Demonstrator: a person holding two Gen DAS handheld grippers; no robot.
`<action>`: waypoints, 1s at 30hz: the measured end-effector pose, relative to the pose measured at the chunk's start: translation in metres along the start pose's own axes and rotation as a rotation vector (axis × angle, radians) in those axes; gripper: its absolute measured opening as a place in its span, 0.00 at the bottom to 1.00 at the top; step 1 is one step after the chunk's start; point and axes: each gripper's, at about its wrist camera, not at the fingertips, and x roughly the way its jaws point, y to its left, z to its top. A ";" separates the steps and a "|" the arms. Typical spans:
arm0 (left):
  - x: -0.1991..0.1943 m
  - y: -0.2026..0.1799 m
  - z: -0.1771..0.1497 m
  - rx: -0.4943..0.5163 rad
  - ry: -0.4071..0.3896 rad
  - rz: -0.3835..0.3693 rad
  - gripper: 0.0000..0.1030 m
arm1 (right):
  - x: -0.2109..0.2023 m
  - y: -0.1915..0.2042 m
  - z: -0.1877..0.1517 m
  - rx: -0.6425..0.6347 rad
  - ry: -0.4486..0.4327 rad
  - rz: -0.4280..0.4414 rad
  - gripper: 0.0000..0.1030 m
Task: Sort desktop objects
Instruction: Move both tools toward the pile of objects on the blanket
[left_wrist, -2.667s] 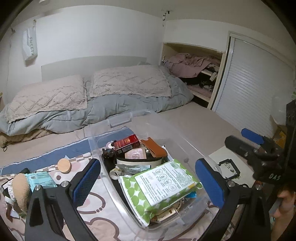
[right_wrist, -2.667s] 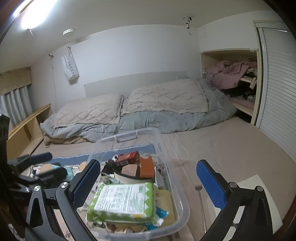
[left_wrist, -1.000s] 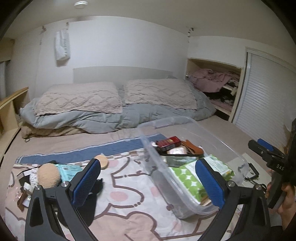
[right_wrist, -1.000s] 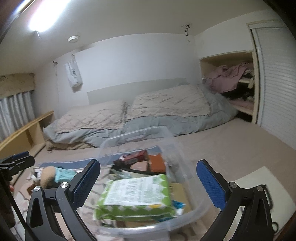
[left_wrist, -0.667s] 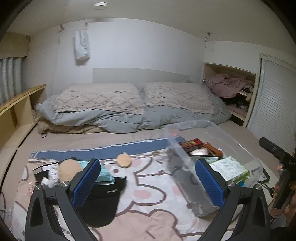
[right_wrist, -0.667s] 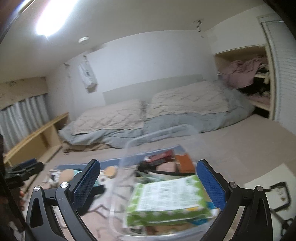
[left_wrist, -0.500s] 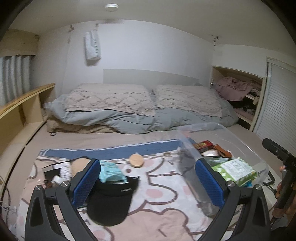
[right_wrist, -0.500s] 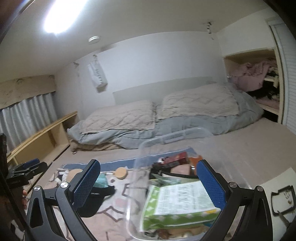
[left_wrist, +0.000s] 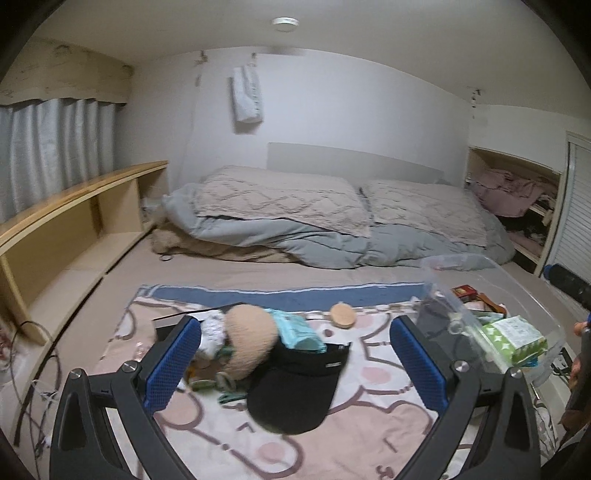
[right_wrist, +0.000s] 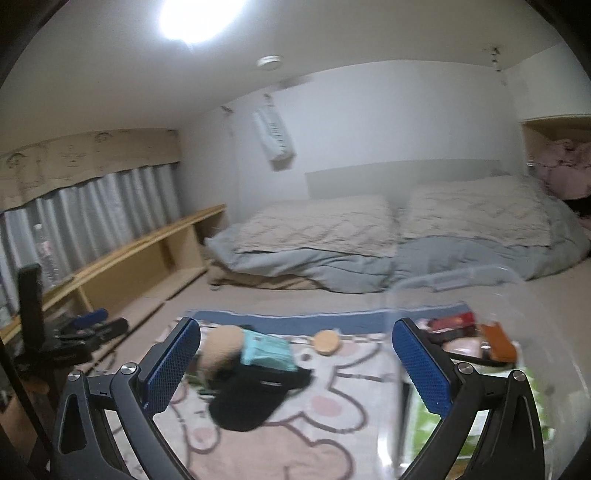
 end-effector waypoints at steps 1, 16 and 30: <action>-0.004 0.006 -0.001 -0.005 -0.002 0.011 1.00 | 0.001 0.008 0.002 -0.010 -0.001 0.017 1.00; -0.031 0.072 -0.010 -0.053 -0.023 0.130 1.00 | 0.041 0.081 0.017 -0.110 0.035 0.028 1.00; 0.026 0.171 -0.046 -0.184 0.036 0.263 1.00 | 0.122 0.082 -0.027 -0.121 0.111 0.016 1.00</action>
